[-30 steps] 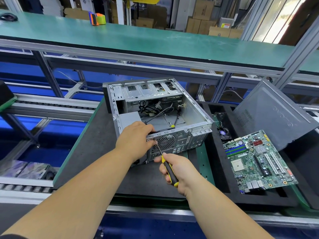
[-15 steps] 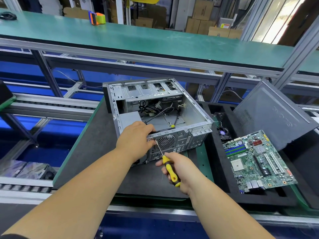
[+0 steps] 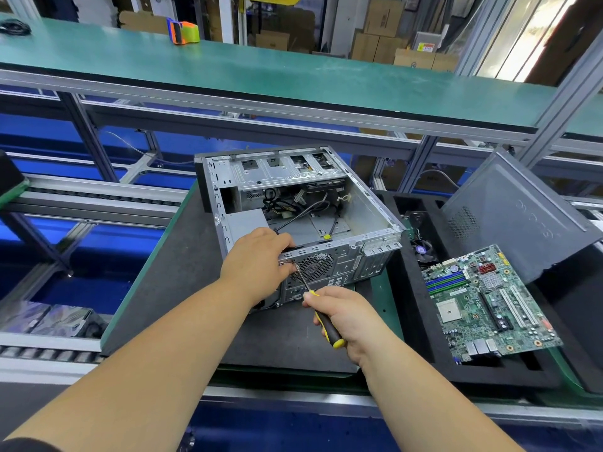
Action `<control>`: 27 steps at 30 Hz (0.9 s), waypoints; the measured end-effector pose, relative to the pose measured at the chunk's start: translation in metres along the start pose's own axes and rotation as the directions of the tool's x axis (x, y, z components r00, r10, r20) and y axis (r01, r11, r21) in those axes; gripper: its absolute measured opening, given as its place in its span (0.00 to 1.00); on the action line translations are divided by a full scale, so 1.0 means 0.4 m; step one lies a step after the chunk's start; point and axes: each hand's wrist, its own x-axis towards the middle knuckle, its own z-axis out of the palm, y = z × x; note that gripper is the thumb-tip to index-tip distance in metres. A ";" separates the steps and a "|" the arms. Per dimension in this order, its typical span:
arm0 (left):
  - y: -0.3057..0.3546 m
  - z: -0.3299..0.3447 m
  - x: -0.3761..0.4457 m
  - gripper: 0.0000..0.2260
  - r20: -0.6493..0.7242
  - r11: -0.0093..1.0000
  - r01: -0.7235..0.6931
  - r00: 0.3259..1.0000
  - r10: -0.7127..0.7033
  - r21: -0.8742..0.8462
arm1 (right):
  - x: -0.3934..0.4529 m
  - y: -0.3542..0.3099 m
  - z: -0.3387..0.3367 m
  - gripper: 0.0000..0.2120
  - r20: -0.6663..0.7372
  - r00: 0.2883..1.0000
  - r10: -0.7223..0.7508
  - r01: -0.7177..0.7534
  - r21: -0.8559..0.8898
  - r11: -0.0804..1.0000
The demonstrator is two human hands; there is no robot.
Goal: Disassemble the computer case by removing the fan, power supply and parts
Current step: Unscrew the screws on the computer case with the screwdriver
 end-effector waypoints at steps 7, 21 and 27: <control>0.004 -0.001 -0.001 0.13 -0.003 1.000 0.006 1.000 -0.006 0.010 | -0.012 0.008 0.016 0.11 -0.150 0.896 -0.419 0.106 -0.842 0.529; 0.003 -0.003 0.001 0.13 0.002 1.000 0.005 1.000 -0.005 0.009 | 0.018 -0.042 0.024 0.29 0.153 0.976 -0.154 0.203 -0.391 0.898; 0.001 -0.002 0.002 0.13 -0.005 1.000 0.003 1.000 -0.003 0.000 | 0.026 -0.036 0.032 0.26 0.173 0.965 -0.195 0.236 -0.259 0.937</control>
